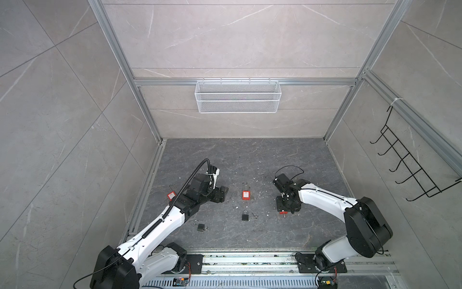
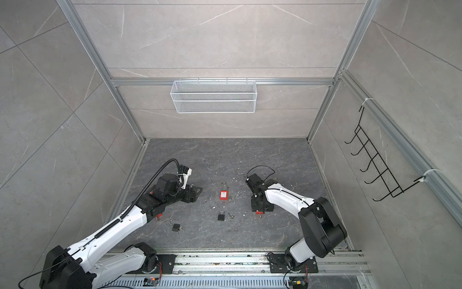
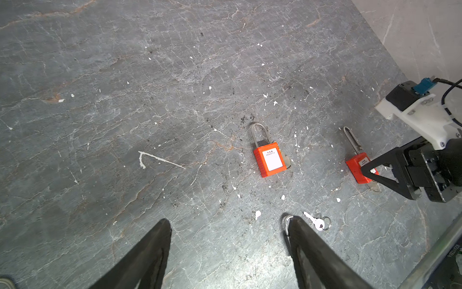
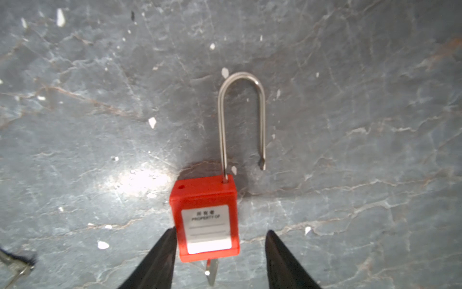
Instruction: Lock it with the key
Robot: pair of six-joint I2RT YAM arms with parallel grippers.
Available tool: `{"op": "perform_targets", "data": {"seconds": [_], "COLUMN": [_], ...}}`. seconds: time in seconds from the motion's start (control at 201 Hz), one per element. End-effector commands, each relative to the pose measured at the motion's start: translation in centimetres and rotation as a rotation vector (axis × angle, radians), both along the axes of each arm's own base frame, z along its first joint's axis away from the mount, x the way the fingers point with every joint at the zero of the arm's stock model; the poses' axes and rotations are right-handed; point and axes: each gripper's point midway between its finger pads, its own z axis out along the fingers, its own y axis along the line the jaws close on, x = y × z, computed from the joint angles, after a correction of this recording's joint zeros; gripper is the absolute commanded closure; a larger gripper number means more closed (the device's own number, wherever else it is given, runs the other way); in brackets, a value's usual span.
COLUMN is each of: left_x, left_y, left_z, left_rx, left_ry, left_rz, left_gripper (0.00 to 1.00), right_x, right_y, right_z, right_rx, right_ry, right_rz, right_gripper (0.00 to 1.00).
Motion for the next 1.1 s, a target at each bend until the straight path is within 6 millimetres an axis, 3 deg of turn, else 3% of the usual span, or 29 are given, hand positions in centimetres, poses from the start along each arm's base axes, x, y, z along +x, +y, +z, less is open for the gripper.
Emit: {"op": "perform_targets", "data": {"seconds": [0.0, 0.234, 0.478, 0.722, 0.851, 1.09], "left_x": [-0.4, -0.6, -0.4, -0.3, -0.3, -0.2], "left_y": [-0.2, -0.1, -0.5, -1.0, -1.5, -2.8], "left_z": [0.5, 0.4, 0.1, 0.1, 0.5, 3.7], "left_rx": [-0.027, -0.026, -0.029, -0.037, -0.048, -0.048], "left_ry": [0.001, 0.011, 0.027, 0.040, 0.024, -0.155], "left_rz": [-0.008, -0.005, -0.012, -0.028, -0.054, -0.201], "left_gripper": [0.24, 0.24, 0.24, 0.25, 0.25, 0.26], "right_x": [-0.7, -1.0, -1.2, -1.0, -0.5, 0.8], "right_y": [0.0, 0.4, 0.6, 1.0, 2.5, 7.0], "right_z": [-0.8, -1.9, -2.7, -2.3, -0.1, 7.4], "right_rx": [-0.017, -0.016, -0.015, -0.013, -0.007, 0.004], "right_ry": [0.033, 0.061, 0.080, 0.072, 0.029, -0.175], "right_rz": [-0.014, -0.008, 0.017, 0.063, 0.164, 0.513], "right_gripper": [0.43, 0.45, 0.54, 0.61, 0.63, 0.64]}}
